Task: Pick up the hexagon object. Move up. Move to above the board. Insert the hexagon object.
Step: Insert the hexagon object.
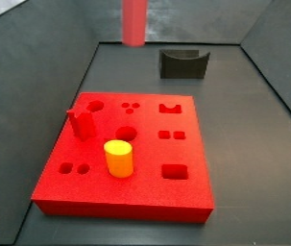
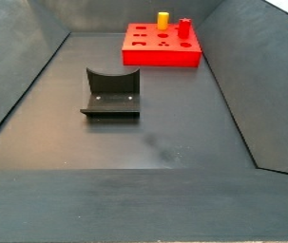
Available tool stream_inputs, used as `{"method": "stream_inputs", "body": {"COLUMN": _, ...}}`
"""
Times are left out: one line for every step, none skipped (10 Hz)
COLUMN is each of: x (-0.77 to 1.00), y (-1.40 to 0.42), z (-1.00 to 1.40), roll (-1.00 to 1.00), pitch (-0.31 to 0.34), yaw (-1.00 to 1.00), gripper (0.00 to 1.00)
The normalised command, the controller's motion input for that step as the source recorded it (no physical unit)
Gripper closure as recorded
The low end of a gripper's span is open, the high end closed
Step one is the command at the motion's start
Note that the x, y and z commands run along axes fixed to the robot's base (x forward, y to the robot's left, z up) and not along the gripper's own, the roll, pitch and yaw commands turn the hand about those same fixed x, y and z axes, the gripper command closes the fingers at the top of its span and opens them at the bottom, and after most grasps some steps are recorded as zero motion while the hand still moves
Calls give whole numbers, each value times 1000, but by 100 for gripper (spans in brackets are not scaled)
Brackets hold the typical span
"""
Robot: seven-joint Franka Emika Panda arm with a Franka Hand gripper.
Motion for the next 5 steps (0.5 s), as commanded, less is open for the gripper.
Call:
{"method": "stream_inputs", "body": {"x": -523, "y": 394, "z": -800, "roll": -40, "pitch": -164, "yaw": 0, "gripper": 100}}
{"method": "stream_inputs", "body": {"x": -526, "y": 286, "z": -689, "roll": -141, "pitch": -246, "yaw": 0, "gripper": 100}}
{"method": "stream_inputs", "body": {"x": -523, "y": 154, "z": -474, "roll": -196, "pitch": -343, "yaw": -20, "gripper": 100}}
{"method": "stream_inputs", "body": {"x": -586, "y": 77, "z": -491, "roll": -161, "pitch": -340, "yaw": -14, "gripper": 100}}
{"method": "stream_inputs", "body": {"x": -554, "y": 0, "z": -743, "roll": 76, "pitch": -174, "yaw": 0, "gripper": 100}}
